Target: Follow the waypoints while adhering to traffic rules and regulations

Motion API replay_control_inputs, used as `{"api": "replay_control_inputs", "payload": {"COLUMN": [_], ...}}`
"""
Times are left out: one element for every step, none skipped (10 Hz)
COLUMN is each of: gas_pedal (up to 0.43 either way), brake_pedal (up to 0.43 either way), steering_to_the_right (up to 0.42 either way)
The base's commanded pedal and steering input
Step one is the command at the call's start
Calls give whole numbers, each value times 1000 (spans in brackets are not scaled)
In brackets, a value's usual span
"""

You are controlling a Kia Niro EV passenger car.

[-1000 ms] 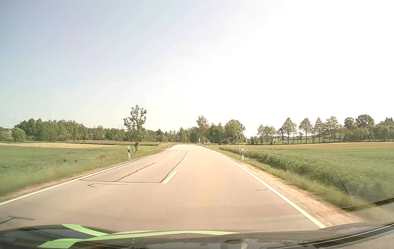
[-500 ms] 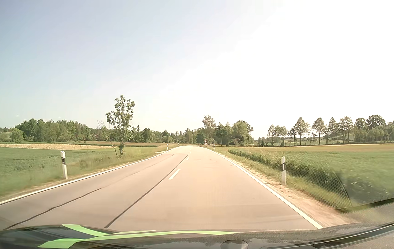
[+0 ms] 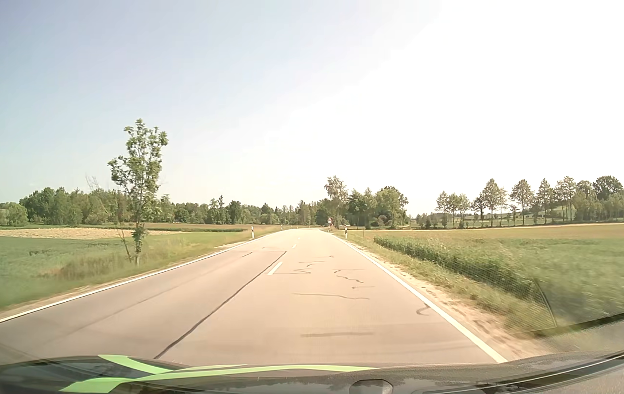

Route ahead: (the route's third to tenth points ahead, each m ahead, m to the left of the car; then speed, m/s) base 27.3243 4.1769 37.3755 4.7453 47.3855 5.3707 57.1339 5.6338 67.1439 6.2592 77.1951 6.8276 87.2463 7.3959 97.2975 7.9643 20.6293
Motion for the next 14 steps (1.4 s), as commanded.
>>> {"api": "replay_control_inputs", "payload": {"gas_pedal": [197,197,197,197,197,197,197,197,197,197,197,197,177,169], "brake_pedal": [0,0,0,0,0,0,0,0,0,0,0,0,0,0], "steering_to_the_right": [-10,-12,-15,-15,-15,-15,-14,-13,-13,-11,-10,-10,-10,-9]}}
